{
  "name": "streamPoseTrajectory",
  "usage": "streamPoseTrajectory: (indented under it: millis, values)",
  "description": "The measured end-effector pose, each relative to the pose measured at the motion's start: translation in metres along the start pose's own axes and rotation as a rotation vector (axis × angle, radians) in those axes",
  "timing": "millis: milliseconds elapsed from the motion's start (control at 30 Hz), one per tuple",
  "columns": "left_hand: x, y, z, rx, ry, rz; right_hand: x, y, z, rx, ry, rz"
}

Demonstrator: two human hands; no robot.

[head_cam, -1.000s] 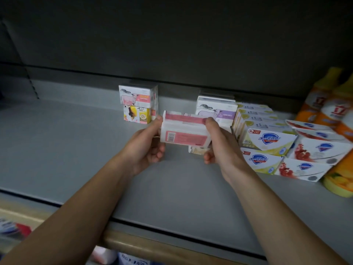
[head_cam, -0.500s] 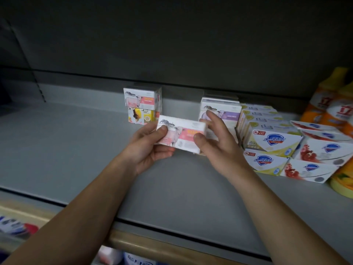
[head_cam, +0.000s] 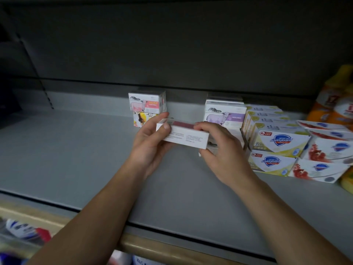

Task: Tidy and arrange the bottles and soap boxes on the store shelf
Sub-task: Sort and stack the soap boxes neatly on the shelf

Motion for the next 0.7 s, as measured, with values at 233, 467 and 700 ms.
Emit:
streamPoseTrajectory:
  millis: [233,467,700]
  values:
    - [0.001,-0.002,-0.002,-0.006,0.033,0.02,0.0,-0.002,0.001,0.01,-0.049,-0.028]
    - [0.011,-0.01,-0.004,0.163,0.563,0.114,0.014,-0.008,-0.007,0.013,-0.277,-0.021]
    - [0.003,-0.008,0.003,0.118,0.408,0.124,0.004,-0.007,0.0,0.124,-0.05,0.12]
Point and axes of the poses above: each hand's wrist, its own y-axis towards the middle knuckle, its own x-axis out of the palm, z = x × y, the point moved 4 cm from there along y, towards the middle knuckle, and after that the axes turned 3 degrees about -x, right-handed, at the moved point
